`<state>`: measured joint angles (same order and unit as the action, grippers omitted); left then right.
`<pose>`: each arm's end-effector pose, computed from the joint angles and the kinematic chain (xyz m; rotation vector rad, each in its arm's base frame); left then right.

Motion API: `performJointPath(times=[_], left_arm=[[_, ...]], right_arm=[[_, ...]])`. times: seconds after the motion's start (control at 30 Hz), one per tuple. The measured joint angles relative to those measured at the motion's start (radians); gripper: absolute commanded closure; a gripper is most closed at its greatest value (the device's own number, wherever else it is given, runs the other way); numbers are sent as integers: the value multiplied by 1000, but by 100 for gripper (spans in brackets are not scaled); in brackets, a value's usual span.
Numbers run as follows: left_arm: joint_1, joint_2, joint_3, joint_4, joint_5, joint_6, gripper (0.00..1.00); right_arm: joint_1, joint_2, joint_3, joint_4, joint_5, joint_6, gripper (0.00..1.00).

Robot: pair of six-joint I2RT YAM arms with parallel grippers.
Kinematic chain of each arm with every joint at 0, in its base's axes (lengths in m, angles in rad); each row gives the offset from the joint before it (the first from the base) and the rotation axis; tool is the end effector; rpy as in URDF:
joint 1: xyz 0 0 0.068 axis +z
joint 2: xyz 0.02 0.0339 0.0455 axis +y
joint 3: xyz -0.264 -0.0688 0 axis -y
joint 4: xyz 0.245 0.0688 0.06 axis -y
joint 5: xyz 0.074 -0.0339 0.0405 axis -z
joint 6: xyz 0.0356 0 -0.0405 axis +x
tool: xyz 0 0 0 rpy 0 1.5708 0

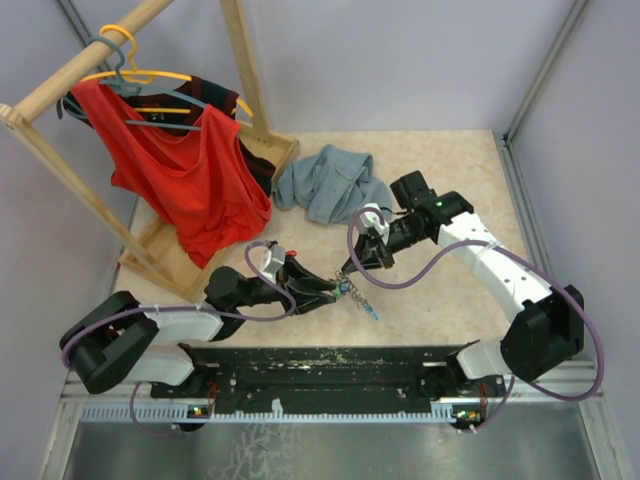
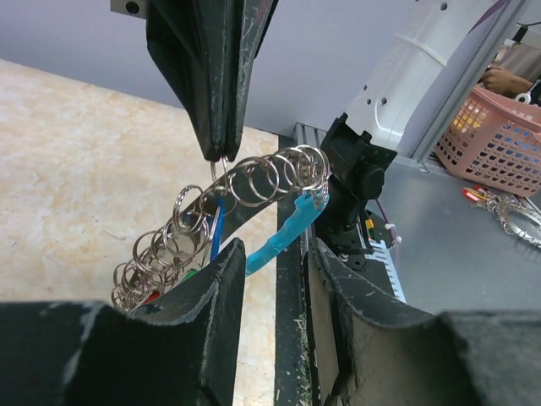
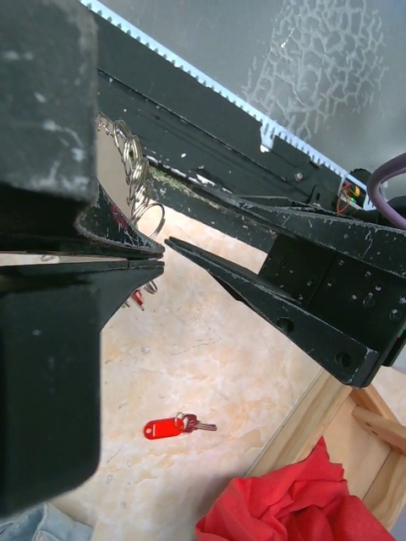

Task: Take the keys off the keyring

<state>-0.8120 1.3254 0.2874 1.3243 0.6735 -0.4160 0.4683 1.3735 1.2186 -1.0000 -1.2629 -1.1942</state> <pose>0.1419 -0.1819 0.2178 0.8949 1.2127 -1.4420 0.2112 0.1448 0.3163 -1.7152 1.1396 1.2390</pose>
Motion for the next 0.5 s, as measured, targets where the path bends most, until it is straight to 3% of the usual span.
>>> performJointPath(times=[0.5], left_arm=[[-22, 79, -29, 141, -24, -44, 55]], right_arm=[[0, 0, 1, -45, -26, -39, 100]])
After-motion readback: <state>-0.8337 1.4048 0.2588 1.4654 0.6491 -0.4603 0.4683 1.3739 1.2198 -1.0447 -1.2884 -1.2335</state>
